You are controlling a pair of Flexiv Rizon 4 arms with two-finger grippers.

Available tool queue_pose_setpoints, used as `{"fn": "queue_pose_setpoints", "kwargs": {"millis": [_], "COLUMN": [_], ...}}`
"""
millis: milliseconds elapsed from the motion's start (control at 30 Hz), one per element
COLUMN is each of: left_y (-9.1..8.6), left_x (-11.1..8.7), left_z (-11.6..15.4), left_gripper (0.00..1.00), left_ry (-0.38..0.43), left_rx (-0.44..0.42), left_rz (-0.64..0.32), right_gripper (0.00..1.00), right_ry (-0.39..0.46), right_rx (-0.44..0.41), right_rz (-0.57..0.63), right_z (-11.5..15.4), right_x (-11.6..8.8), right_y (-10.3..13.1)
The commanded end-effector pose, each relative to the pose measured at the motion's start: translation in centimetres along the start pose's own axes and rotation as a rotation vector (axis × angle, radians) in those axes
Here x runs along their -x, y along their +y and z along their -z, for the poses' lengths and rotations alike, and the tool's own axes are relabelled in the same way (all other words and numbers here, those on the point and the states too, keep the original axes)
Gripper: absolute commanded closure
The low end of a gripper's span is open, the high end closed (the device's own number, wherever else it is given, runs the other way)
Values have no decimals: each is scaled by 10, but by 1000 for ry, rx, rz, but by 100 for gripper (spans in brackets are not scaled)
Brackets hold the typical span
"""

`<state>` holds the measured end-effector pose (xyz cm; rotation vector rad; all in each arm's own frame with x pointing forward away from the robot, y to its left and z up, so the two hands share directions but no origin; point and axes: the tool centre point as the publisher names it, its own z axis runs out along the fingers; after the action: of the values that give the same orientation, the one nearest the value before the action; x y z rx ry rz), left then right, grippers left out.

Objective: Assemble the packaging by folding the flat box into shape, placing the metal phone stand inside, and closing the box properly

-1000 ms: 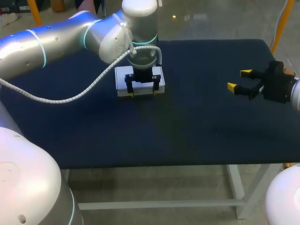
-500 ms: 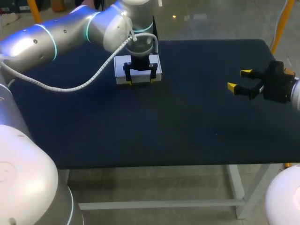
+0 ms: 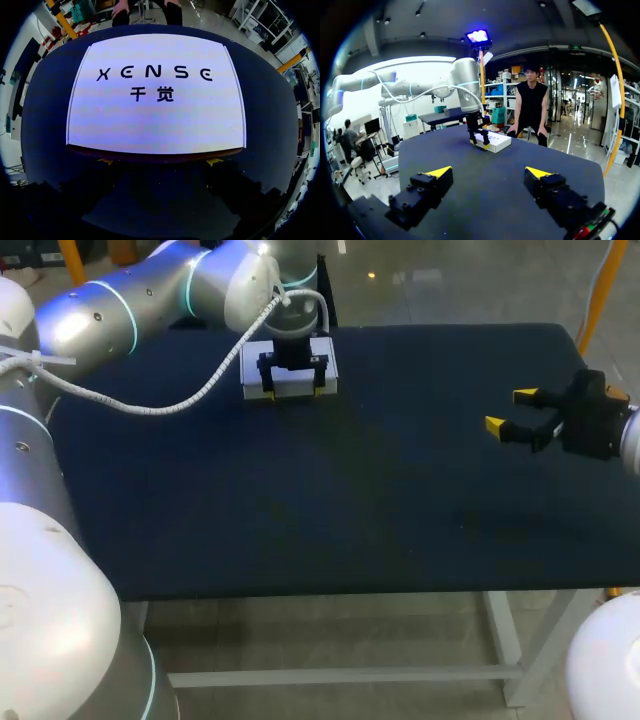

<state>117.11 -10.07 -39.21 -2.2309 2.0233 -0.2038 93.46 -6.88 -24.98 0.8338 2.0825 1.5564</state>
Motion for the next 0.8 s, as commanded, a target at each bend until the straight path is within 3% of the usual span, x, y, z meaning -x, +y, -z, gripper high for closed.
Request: {"fn": "queue_pose_setpoints", "kwargs": {"millis": [33,133,267,600,800], "left_y": [-16,-18,-5,67,99], "left_x": [-3,-1,5,34,51], "left_z": [-8,-7,6,53,72], "left_gripper": [0,0,0,0,0], "left_ry": [-4,6,34,151,232], "left_rx": [68,62,37,-108,-205], "left_rz": [-3,-12,-32,-144,-204], "right_gripper": [0,0,0,0,0], "right_ry": [1,1,1,1,1], "right_rx": [6,6,6,6,6], "right_rz": [1,1,1,1,1], "right_z": [0,0,0,0,0], "right_x": [0,0,0,0,0], "right_y": [-1,-1,-1,-1,-1]}}
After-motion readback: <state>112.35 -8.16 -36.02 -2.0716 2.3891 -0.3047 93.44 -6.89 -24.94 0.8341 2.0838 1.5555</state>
